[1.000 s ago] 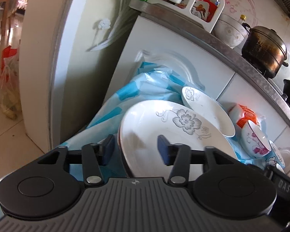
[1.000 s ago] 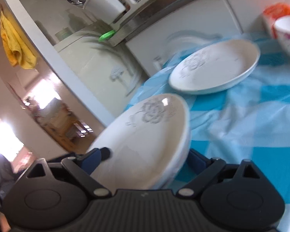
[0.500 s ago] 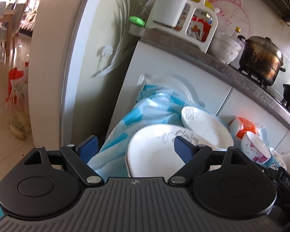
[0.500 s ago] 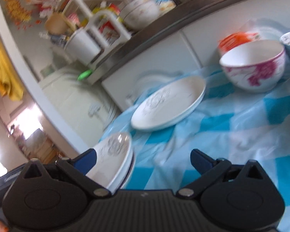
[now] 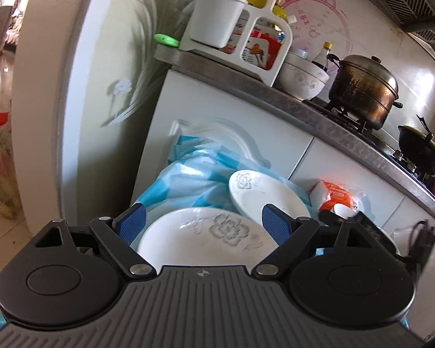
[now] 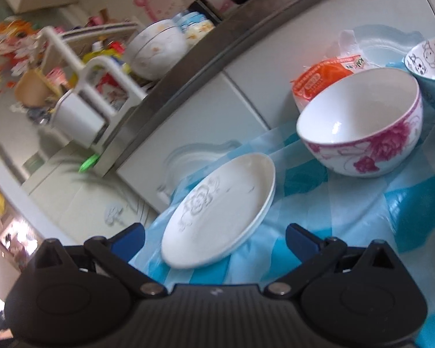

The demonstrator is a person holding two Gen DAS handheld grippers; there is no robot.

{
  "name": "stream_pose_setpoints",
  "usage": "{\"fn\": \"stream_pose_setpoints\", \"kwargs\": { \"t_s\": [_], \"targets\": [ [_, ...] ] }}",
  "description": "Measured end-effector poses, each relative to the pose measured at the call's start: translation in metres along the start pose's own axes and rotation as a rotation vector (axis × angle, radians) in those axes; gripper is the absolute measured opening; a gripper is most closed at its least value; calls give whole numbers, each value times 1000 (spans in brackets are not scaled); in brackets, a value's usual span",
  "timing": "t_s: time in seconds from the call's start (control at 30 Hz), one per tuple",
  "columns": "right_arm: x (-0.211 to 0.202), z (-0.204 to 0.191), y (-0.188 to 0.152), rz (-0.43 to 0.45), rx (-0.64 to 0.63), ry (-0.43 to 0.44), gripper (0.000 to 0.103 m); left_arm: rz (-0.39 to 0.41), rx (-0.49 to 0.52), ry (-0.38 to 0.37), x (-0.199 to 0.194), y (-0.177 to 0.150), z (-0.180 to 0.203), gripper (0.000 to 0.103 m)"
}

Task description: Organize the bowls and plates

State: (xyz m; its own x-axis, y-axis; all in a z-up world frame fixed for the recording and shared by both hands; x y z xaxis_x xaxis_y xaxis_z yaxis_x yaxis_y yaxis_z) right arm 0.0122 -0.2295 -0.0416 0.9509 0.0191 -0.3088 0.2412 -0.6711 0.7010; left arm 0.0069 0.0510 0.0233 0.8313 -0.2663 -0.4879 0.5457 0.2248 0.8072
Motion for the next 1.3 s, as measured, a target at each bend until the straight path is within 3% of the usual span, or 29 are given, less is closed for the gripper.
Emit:
{"fn": "stream_pose_setpoints", "kwargs": {
  "t_s": [0.2,0.4,0.67,1.0,1.17,1.3],
  "targets": [
    [28,6,3,-7,3,5,102,-19,100,21,21,13,22,103],
    [30,12,6,-9,1,24,102,-46,194,54,60,22,43,103],
    [32,15,6,-38,7,56,102,-160,277,44,116,30,69,103],
    [31,16,6,-55,8,103,102,-205,315,58,175,43,86,103],
    [33,14,6,-72,-2,122,102,-245,346,101,203,42,84,93],
    [33,14,7,-73,-3,128,102,-282,349,114,223,38,80,76]
  ]
}}
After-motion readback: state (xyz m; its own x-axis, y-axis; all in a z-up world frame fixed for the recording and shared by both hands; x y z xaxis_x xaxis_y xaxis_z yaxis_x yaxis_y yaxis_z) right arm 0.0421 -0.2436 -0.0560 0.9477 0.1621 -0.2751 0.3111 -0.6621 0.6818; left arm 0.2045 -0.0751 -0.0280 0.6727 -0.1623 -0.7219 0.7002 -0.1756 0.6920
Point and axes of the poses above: each gripper's, at about its wrist camera, not at the fingertips, and x roughly the way its jaws point, z to its right, y to its top, the point moved 3 cm from there along x, roughly the way its jaws point, and after that the axes turned 3 degrees about -z, right-handed, at the moved point
